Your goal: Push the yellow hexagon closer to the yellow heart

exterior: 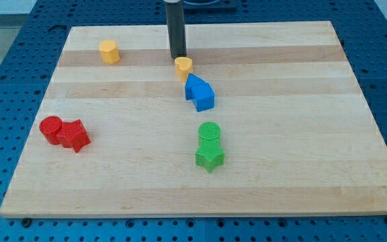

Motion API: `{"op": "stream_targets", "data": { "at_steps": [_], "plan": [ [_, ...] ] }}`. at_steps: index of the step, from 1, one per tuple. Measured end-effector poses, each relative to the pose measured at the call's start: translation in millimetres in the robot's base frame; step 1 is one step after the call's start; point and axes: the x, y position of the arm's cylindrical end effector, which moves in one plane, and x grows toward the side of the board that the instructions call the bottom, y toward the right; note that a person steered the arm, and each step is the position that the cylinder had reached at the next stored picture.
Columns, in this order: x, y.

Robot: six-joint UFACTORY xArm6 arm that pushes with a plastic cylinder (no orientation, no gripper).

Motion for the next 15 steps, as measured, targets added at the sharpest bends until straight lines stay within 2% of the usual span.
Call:
{"op": "stream_targets", "data": {
  "at_steps": [1, 2, 4, 6, 8, 10, 11, 12, 13, 15],
  "plan": [
    [23.9, 3.0],
    [25.5, 6.4],
    [-27.5, 6.4],
    [-37.3, -36.5],
    [-39.6, -40.1],
    [-91.9, -116.2],
    [-94.1, -191.7],
    [-75.8, -254.4],
    [-73.1, -255.5],
    [-22.2, -255.3]
  ]
}}
